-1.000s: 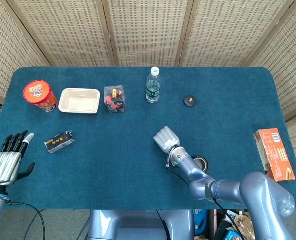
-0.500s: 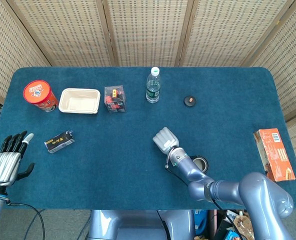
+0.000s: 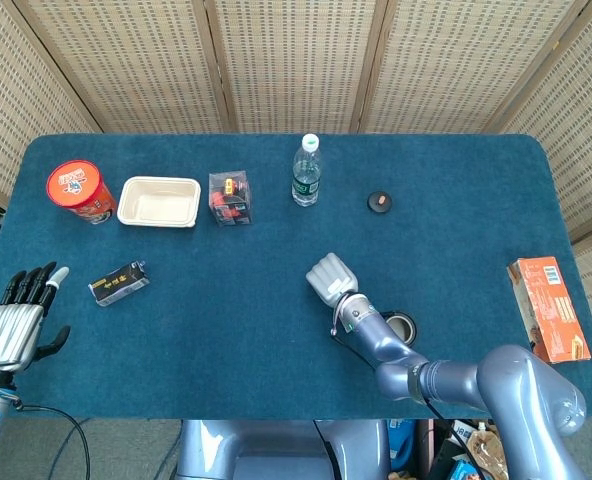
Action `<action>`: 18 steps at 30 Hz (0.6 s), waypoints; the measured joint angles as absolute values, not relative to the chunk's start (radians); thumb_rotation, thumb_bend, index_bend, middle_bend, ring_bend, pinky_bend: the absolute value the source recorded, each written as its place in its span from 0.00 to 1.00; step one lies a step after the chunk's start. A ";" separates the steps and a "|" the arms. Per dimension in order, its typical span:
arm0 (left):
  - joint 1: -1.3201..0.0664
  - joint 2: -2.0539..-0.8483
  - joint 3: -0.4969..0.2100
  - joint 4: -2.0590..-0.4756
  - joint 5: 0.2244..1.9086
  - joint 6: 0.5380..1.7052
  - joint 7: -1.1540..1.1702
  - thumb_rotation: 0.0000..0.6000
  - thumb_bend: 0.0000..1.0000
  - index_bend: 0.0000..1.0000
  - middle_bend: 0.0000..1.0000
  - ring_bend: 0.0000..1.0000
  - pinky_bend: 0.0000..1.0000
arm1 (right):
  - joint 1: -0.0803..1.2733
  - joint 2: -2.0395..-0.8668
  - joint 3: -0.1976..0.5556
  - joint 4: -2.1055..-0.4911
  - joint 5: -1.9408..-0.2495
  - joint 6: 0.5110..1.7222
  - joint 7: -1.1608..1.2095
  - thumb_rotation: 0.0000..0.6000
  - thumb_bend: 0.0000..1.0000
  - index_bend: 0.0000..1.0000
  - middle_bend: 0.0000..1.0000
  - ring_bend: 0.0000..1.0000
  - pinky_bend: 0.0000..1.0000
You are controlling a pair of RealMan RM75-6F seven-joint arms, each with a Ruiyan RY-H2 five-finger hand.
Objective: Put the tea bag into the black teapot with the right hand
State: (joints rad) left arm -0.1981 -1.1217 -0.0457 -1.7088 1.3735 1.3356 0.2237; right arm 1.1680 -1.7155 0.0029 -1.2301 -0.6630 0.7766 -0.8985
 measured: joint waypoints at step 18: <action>-0.198 -1.117 -0.043 -1.709 1.371 1.330 0.219 1.00 0.37 0.00 0.00 0.00 0.00 | 1.170 -1.711 0.005 -1.234 -0.649 0.775 -0.908 1.00 0.62 0.61 0.90 0.92 1.00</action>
